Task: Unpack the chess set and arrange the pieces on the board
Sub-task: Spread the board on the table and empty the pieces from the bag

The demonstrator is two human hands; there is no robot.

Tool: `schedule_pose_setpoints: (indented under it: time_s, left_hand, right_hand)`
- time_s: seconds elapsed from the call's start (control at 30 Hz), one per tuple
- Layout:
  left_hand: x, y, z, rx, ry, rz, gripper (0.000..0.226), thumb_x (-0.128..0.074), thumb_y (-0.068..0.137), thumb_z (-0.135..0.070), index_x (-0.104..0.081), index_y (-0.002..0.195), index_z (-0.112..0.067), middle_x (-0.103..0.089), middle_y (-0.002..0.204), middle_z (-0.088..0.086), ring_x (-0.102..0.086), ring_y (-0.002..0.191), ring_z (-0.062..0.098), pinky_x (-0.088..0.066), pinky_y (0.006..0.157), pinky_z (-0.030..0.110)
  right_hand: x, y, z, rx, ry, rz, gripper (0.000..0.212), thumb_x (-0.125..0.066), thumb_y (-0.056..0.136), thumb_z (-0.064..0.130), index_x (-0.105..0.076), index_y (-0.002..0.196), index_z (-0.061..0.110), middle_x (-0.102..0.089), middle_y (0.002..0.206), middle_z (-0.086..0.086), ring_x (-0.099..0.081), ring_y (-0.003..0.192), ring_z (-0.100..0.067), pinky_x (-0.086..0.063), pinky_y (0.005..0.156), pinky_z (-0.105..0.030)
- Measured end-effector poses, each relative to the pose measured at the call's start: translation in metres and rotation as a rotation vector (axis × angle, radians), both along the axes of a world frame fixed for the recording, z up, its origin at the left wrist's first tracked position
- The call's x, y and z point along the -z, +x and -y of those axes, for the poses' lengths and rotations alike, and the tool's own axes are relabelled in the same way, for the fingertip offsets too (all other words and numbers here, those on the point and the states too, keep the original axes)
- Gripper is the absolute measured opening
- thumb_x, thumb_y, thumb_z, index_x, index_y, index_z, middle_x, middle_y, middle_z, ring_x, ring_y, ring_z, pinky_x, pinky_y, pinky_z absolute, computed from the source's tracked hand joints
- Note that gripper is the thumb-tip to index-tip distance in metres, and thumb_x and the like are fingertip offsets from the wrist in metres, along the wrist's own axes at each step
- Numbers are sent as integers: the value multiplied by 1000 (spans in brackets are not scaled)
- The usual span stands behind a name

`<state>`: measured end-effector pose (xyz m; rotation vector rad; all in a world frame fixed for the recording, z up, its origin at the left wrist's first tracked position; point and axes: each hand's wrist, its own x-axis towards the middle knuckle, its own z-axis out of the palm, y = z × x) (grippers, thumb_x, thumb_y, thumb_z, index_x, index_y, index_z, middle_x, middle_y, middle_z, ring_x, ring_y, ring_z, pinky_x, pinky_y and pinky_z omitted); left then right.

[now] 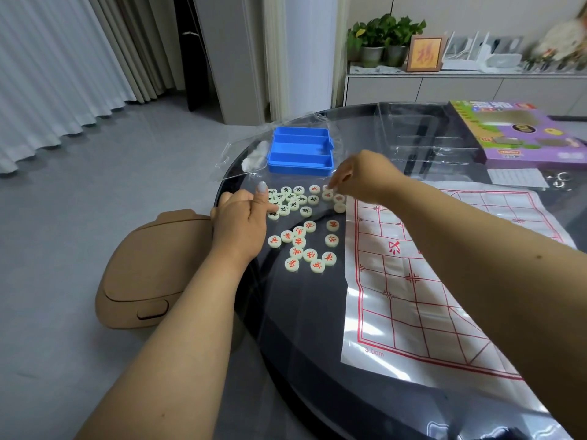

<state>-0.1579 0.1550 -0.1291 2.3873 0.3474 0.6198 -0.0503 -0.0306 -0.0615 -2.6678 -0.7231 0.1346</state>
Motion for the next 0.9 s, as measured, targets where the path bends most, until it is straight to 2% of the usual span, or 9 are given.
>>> schedule_pose_setpoints:
  time_s: [0.03, 0.13, 0.2, 0.33, 0.47, 0.63, 0.77, 0.9]
  left_hand:
    - [-1, 0, 0, -1, -3, 2, 83, -6, 86, -64, -76, 91, -19, -55, 86, -21, -38, 104, 7, -21, 96, 29]
    - [-1, 0, 0, -2, -6, 9, 86, -6, 86, -66, -77, 90, -18, -56, 87, -18, -41, 107, 11, -26, 101, 36]
    - [0, 0, -1, 0, -4, 13, 88, -6, 88, -72, -77, 89, -20, -57, 87, -17, -42, 106, 12, -28, 102, 38]
    - [1, 1, -1, 4, -10, 7, 84, -8, 90, -69, -77, 88, -21, -54, 84, -20, -41, 103, 12, -28, 102, 37]
    - [1, 1, -2, -1, -3, 6, 78, -11, 94, -63, -77, 87, -21, -54, 84, -19, -40, 100, 10, -31, 102, 42]
    - [0, 2, -1, -4, -8, 28, 89, -3, 83, -71, -77, 86, -21, -55, 85, -18, -41, 101, 10, -31, 100, 39]
    - [0, 2, -2, -7, -2, 35, 89, -3, 83, -71, -77, 86, -21, -56, 85, -19, -42, 102, 11, -31, 98, 37]
    - [1, 2, -2, -15, 0, 37, 83, -7, 89, -66, -77, 86, -22, -60, 87, -16, -45, 105, 15, -28, 95, 33]
  right_hand:
    - [-2, 4, 3, 45, -30, 4, 18, -65, 87, 22, -72, 102, 14, -70, 105, -3, -64, 92, -21, -54, 86, -35]
    - [1, 7, 8, 124, -145, -30, 39, -75, 74, 42, -68, 94, 10, -69, 88, -7, -64, 82, -23, -54, 72, -34]
    - [5, 3, 6, 126, -195, -21, 42, -78, 70, 47, -68, 91, 11, -67, 82, -5, -62, 78, -23, -47, 62, -30]
    - [10, -3, -2, 120, -238, -3, 45, -77, 69, 48, -66, 94, 13, -64, 84, -5, -59, 79, -23, -43, 62, -29]
    - [13, -5, -10, 83, -230, 3, 41, -74, 73, 48, -68, 92, 12, -65, 84, -5, -61, 80, -23, -48, 65, -31]
    - [18, -5, -16, 50, -207, 18, 34, -72, 77, 43, -69, 94, 14, -67, 87, -6, -62, 80, -22, -56, 74, -35]
    - [22, -7, -19, 33, -184, 20, 28, -67, 83, 38, -70, 90, 10, -66, 83, -9, -60, 73, -21, -51, 66, -32]
    - [19, -6, -20, 91, -88, -33, 23, -59, 89, 22, -71, 95, 4, -64, 86, -15, -53, 73, -22, -45, 65, -32]
